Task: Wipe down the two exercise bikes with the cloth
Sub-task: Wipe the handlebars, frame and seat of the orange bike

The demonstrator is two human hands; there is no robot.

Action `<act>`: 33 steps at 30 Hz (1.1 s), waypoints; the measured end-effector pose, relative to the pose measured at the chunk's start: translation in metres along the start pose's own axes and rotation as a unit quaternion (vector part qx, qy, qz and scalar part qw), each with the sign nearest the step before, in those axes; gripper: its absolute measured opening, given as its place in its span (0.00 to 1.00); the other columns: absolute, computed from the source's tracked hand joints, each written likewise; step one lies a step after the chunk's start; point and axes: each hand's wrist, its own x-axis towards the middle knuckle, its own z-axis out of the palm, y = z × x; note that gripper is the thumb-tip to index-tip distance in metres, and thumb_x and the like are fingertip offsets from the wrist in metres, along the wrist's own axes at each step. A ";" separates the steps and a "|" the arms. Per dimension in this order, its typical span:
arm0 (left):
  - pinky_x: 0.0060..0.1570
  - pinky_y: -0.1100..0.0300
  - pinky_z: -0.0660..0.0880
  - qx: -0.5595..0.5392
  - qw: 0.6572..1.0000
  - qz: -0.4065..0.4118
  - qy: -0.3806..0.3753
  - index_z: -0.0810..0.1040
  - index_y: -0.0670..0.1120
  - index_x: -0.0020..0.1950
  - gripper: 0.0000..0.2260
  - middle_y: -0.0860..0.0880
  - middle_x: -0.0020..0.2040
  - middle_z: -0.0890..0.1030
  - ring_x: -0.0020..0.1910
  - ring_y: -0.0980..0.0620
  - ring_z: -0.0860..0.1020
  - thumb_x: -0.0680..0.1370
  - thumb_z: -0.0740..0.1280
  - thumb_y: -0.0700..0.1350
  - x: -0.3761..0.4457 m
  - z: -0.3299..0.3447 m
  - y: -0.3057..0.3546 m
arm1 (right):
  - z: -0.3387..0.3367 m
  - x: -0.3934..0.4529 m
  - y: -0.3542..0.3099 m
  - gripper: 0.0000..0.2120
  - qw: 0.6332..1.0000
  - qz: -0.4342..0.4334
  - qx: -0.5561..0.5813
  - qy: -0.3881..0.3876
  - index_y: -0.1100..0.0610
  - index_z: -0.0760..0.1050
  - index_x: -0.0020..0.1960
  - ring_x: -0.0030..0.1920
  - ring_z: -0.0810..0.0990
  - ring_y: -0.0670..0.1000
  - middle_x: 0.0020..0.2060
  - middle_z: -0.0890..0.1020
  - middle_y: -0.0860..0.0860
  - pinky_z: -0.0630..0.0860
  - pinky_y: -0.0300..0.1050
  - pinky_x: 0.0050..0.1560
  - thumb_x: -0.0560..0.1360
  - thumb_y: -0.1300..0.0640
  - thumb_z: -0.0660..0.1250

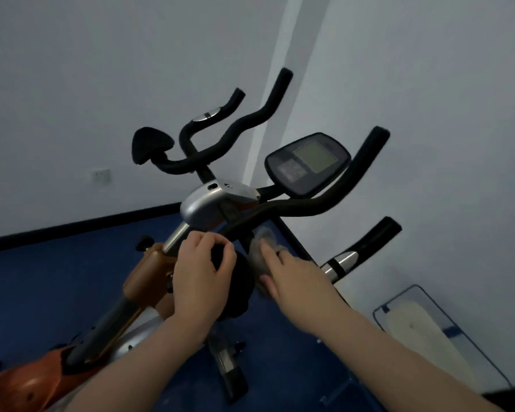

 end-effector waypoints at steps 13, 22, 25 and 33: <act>0.54 0.48 0.72 -0.024 0.984 0.124 -0.129 0.77 0.56 0.46 0.05 0.61 0.44 0.76 0.45 0.62 0.74 0.76 0.66 0.45 0.019 0.009 0.042 | 0.021 -0.055 0.016 0.16 0.947 0.163 0.126 0.246 0.50 0.79 0.57 0.76 0.59 0.56 0.69 0.72 0.52 0.44 0.60 0.76 0.80 0.45 0.56; 0.40 0.63 0.73 -0.007 0.976 0.132 -0.174 0.73 0.64 0.44 0.13 0.64 0.43 0.77 0.45 0.64 0.76 0.76 0.68 0.44 0.018 0.023 0.044 | 0.027 -0.033 -0.019 0.26 0.786 0.341 0.384 0.343 0.36 0.44 0.78 0.74 0.45 0.33 0.75 0.36 0.35 0.54 0.29 0.71 0.81 0.38 0.45; 0.40 0.61 0.73 -0.010 0.977 0.125 -0.172 0.74 0.63 0.45 0.09 0.67 0.47 0.76 0.41 0.62 0.76 0.75 0.66 0.47 0.016 0.022 0.046 | 0.031 -0.016 -0.034 0.31 0.686 0.363 0.505 0.378 0.29 0.31 0.72 0.62 0.46 0.17 0.71 0.35 0.27 0.58 0.14 0.51 0.77 0.34 0.47; 0.41 0.63 0.71 -0.006 0.980 0.103 -0.171 0.77 0.59 0.45 0.09 0.66 0.46 0.77 0.45 0.64 0.76 0.75 0.67 0.44 0.015 0.024 0.044 | 0.011 0.012 0.042 0.29 0.571 0.399 0.537 0.475 0.46 0.48 0.78 0.66 0.70 0.44 0.72 0.67 0.49 0.64 0.22 0.52 0.82 0.48 0.58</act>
